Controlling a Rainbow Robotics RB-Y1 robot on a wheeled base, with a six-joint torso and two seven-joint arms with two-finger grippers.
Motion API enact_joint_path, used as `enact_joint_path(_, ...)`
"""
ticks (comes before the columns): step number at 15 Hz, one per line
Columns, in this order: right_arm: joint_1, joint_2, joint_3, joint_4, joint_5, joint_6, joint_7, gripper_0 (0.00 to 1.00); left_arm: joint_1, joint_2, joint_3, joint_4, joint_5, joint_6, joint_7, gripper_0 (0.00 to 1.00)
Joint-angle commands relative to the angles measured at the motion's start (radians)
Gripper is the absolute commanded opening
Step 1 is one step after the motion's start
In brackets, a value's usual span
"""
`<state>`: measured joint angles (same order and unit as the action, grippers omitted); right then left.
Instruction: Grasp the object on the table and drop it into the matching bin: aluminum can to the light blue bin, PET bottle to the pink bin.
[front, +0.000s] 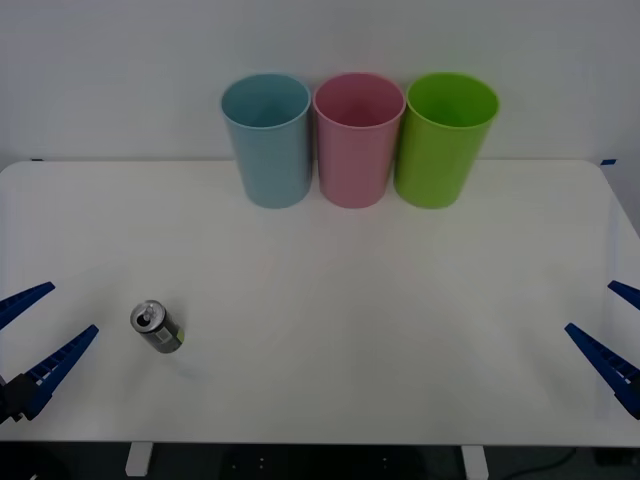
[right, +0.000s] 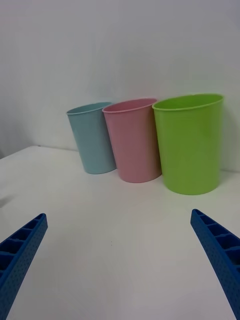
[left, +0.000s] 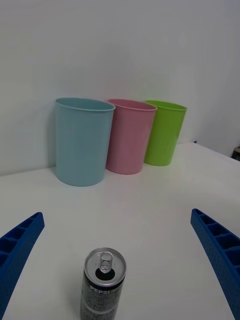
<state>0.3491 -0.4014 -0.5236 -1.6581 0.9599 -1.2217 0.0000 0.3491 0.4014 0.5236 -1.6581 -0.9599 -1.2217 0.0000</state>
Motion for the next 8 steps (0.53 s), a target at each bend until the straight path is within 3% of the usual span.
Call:
enact_joint_path(1, 0.0, 0.0, 0.0, 0.0, 0.0, 0.0, 0.0, 1.0, 0.0, 0.0, 0.0, 0.0, 0.0, 0.0, 0.0, 1.0)
enact_joint_path(3, 0.0, 0.0, 0.0, 0.0, 0.0, 0.0, 0.0, 1.0, 0.008, -0.032, -0.004, 0.034, 0.006, 0.001, 0.0, 1.0)
enact_joint_path(8, 0.0, 0.0, 0.0, 0.0, 0.0, 0.0, 0.0, 1.0, 0.025, -0.021, -0.014, 0.035, 0.032, 0.018, -0.006, 1.0)
